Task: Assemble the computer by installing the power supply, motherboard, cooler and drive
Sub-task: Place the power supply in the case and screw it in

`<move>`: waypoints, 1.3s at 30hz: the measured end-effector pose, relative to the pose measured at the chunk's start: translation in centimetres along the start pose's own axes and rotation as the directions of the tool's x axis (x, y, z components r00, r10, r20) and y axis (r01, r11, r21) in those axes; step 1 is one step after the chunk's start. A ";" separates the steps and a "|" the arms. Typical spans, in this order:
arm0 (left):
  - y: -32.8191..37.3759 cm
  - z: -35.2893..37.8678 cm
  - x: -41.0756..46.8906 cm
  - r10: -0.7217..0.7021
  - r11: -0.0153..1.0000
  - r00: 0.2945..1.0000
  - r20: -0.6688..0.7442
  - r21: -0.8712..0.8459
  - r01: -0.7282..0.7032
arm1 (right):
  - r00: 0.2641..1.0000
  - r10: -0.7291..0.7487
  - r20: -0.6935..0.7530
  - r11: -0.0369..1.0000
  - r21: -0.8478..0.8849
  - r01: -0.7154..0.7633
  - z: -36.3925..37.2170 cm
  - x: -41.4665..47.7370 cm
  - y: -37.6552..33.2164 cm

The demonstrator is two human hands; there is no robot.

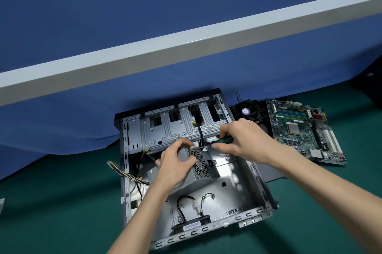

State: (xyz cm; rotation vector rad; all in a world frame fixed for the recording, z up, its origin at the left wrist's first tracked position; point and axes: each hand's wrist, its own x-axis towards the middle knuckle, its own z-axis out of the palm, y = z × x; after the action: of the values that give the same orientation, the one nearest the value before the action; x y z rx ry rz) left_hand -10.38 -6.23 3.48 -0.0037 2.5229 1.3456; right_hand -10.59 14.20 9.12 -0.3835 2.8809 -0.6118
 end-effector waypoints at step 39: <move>-1.8 0.9 0.4 0.017 0.998 0.983 -0.182 -0.048 -0.026 | 0.952 -0.032 0.305 0.764 0.621 -0.174 -0.9 5.6 0.9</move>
State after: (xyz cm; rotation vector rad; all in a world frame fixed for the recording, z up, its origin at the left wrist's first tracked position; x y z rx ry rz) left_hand -10.28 -6.51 1.45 -0.1149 2.6435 1.4792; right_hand -16.33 13.74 8.95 -0.2252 2.1970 -1.3354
